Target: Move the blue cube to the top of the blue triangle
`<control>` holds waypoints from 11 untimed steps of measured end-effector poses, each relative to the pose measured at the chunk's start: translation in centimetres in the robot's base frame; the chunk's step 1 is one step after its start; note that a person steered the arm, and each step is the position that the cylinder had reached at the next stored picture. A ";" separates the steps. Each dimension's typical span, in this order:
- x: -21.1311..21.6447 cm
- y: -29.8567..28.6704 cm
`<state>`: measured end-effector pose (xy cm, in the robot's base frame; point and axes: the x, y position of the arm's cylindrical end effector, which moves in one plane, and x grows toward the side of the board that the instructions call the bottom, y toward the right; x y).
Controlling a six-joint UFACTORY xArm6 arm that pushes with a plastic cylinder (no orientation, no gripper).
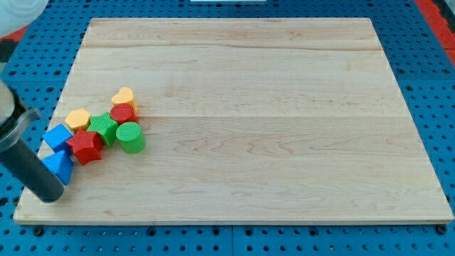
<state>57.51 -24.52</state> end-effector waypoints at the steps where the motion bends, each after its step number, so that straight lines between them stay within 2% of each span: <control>1: -2.1 0.0; 3: -6.4 0.0; 5: -2.3 -5.9; 6: -5.2 -5.9; 7: -9.8 -5.5; 8: -11.8 -4.8; 9: -13.2 -0.9; 10: -13.4 6.8; 11: -16.1 9.6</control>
